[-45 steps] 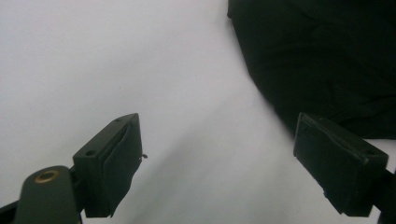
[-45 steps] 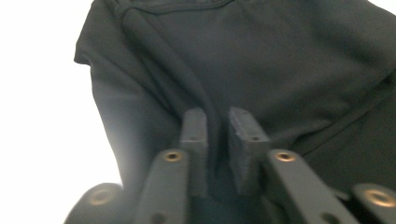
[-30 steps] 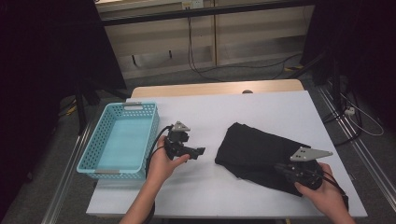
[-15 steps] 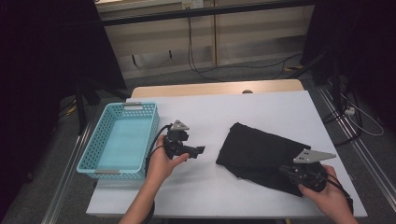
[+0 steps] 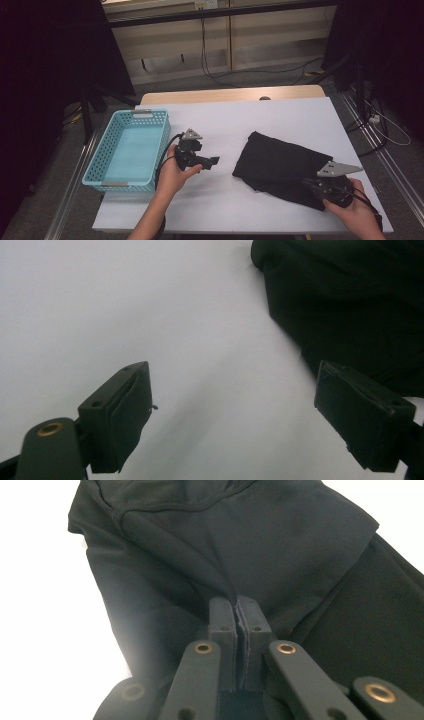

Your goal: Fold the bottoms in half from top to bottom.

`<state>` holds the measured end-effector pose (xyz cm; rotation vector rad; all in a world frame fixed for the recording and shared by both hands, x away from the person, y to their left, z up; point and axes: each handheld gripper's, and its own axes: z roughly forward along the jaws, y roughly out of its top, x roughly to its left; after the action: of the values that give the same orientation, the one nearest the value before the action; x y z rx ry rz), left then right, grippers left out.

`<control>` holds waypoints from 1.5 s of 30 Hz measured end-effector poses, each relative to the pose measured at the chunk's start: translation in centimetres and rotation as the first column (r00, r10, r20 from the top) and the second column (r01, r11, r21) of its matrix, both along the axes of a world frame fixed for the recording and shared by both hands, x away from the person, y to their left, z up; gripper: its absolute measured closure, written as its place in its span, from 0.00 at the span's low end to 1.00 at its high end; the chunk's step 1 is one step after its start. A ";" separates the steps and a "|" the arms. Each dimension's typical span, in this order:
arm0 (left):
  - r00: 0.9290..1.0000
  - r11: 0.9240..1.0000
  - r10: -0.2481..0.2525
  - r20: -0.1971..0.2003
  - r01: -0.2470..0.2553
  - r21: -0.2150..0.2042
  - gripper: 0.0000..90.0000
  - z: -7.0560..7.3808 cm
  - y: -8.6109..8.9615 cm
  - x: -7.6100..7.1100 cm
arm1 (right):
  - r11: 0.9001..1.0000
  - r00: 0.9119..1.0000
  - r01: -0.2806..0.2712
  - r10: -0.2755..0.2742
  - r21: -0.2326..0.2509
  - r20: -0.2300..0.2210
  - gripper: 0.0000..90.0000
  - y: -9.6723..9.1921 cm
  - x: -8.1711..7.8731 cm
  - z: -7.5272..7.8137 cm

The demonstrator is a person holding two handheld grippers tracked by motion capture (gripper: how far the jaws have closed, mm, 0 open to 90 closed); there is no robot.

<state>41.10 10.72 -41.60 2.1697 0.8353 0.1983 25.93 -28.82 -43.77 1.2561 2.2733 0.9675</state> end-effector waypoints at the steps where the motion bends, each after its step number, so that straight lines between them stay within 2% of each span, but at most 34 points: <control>1: 1.000 1.000 0.000 0.000 0.000 0.000 0.17 0.0 0.0 0.0 | 1.000 1.000 0.000 0.000 0.000 0.000 0.97 0.0 0.0 0.0; 32: 1.000 1.000 0.003 -0.005 -0.003 -0.012 0.17 -0.1 -0.3 -0.1 | 1.000 1.000 0.022 -0.022 0.009 -0.008 0.97 -1.3 -1.4 0.1; 35: 1.000 1.000 -0.009 -0.010 0.009 -0.001 0.17 -0.1 -0.3 0.0 | 1.000 1.000 0.028 -0.028 0.013 0.000 0.97 -1.7 -1.8 0.4; 45: 1.000 1.000 -0.009 -0.009 0.009 -0.008 0.17 0.0 -0.5 0.0 | 0.999 0.999 0.037 -0.037 0.009 -0.006 0.97 -2.3 -2.8 0.2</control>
<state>41.06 10.24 -41.61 2.1677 0.8301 0.1809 23.13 -31.12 -43.53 1.3019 2.2449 0.9638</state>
